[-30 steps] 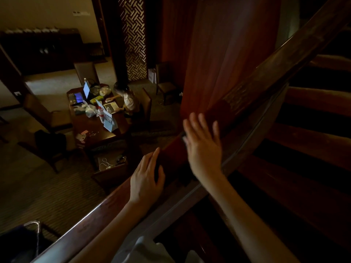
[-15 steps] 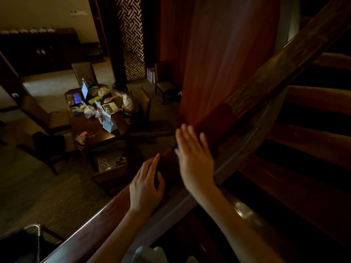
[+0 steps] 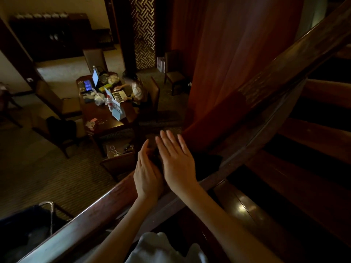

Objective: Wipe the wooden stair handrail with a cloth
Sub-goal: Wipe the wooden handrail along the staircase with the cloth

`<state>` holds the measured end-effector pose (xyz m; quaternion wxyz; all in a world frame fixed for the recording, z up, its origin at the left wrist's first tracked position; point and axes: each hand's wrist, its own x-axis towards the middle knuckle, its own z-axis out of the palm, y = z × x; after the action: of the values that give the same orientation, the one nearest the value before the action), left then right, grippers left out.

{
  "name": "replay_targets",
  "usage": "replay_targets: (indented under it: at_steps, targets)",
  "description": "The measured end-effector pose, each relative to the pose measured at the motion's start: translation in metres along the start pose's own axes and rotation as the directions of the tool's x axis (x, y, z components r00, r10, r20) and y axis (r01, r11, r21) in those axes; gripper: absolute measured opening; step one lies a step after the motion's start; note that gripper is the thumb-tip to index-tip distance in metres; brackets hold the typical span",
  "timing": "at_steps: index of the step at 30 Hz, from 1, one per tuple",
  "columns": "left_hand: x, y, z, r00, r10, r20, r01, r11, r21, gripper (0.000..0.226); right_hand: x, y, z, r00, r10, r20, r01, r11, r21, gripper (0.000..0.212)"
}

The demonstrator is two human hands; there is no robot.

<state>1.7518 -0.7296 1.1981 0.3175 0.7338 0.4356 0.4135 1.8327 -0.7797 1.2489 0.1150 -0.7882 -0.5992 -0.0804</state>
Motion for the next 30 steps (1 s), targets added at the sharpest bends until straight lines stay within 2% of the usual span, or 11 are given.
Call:
replay_targets:
  at_steps: [5, 8, 11, 15, 17, 19, 22, 24, 26, 27, 30]
  targets:
    - [-0.001, 0.001, -0.001, 0.999, 0.007, -0.037, -0.009, 0.999, -0.041, 0.058, 0.002, 0.045, -0.030, 0.951, 0.201, -0.235, -0.207, 0.978, -0.003, 0.042]
    - [-0.002, 0.000, 0.000, 0.998, -0.011, -0.059, 0.006, 0.996, -0.084, 0.063, 0.049, 0.069, -0.048, 0.935, 0.297, -0.195, -0.323, 0.939, -0.120, 0.044]
    - [0.000, -0.003, 0.002, 0.994, -0.039, -0.099, 0.024, 0.989, -0.146, 0.066, 0.078, 0.056, -0.038, 0.990, 0.139, -0.031, -0.142, 0.962, -0.233, 0.046]
    - [0.004, -0.005, 0.001, 0.992, -0.060, -0.113, 0.030, 0.966, -0.257, 0.057, 0.034, 0.005, 0.002, 0.973, -0.200, 0.119, 0.212, 0.972, -0.099, 0.044]
    - [0.004, -0.004, -0.003, 0.989, -0.098, -0.110, 0.060, 0.950, -0.307, 0.055, 0.007, -0.001, 0.007, 0.967, -0.252, 0.043, 0.252, 0.968, -0.002, 0.041]
    - [0.004, -0.004, -0.005, 0.988, -0.139, -0.071, 0.106, 0.933, -0.344, 0.057, -0.007, 0.013, 0.010, 0.964, -0.241, -0.116, 0.248, 0.967, 0.049, 0.032]
    - [0.007, 0.001, -0.009, 0.984, -0.177, 0.031, 0.175, 0.902, -0.395, 0.055, -0.017, 0.040, 0.003, 0.933, -0.125, -0.337, 0.167, 0.981, 0.096, 0.032]
    - [0.010, 0.012, -0.013, 0.977, -0.185, 0.110, 0.215, 0.877, -0.430, 0.051, -0.014, 0.051, -0.009, 0.908, 0.009, -0.418, 0.097, 0.968, 0.231, 0.031]
    - [0.014, 0.031, -0.016, 0.967, -0.129, 0.222, 0.224, 0.846, -0.483, 0.045, -0.007, 0.053, -0.026, 0.888, 0.192, -0.418, 0.051, 0.862, 0.505, 0.031]
    - [0.017, 0.043, -0.017, 0.952, -0.084, 0.296, 0.236, 0.817, -0.526, 0.042, -0.002, 0.053, -0.037, 0.883, 0.281, -0.377, 0.052, 0.739, 0.672, 0.032]
    - [0.034, 0.082, -0.018, 0.864, 0.048, 0.501, 0.359, 0.638, -0.681, 0.048, 0.010, 0.048, -0.067, 0.914, 0.391, -0.110, 0.020, 0.228, 0.974, 0.032]
